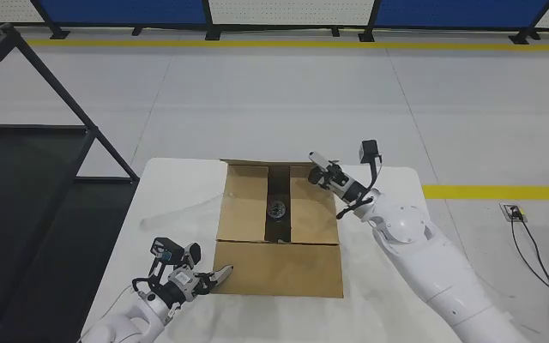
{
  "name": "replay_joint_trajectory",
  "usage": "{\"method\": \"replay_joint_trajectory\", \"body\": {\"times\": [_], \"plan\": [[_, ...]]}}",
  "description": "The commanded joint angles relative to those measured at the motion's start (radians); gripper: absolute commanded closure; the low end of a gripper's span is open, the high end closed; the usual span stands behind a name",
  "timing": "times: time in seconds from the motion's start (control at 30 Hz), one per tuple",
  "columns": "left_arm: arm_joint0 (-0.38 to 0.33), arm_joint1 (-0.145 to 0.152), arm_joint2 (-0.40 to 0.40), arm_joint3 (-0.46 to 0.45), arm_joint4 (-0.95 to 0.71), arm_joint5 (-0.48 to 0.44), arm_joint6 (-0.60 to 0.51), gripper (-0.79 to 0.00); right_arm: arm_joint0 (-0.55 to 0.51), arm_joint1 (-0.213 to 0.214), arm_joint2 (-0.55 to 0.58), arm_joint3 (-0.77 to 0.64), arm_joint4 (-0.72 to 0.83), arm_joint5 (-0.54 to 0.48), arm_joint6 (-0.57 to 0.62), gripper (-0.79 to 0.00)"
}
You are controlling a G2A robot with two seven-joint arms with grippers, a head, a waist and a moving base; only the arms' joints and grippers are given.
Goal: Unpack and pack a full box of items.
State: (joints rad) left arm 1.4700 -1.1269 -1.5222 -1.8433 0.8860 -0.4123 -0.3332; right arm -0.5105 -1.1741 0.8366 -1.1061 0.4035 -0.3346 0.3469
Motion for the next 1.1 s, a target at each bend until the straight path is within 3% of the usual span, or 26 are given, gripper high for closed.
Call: {"method": "replay_joint_trajectory", "body": {"times": [0.0, 0.23, 0.67, 1.07], "plan": [[0.002, 0.001, 0.003, -0.008, 0.014, 0.001, 0.004, -0.785, 0.01, -0.012, -0.006, 0.001, 0.007, 0.012, -0.036, -0.785], [0.03, 0.003, -0.005, -0.018, 0.029, 0.003, 0.024, -0.785, 0.098, -0.071, -0.042, 0.111, -0.016, -0.016, -0.182, -0.785], [0.07, 0.006, -0.025, -0.022, 0.017, 0.0, 0.065, -0.785, 0.287, -0.207, -0.169, 0.399, -0.123, 0.124, -0.289, -0.785], [0.066, 0.008, -0.022, -0.019, 0.016, -0.006, 0.073, -0.785, 0.364, -0.307, -0.211, 0.586, -0.144, 0.153, -0.223, -0.785]]}}
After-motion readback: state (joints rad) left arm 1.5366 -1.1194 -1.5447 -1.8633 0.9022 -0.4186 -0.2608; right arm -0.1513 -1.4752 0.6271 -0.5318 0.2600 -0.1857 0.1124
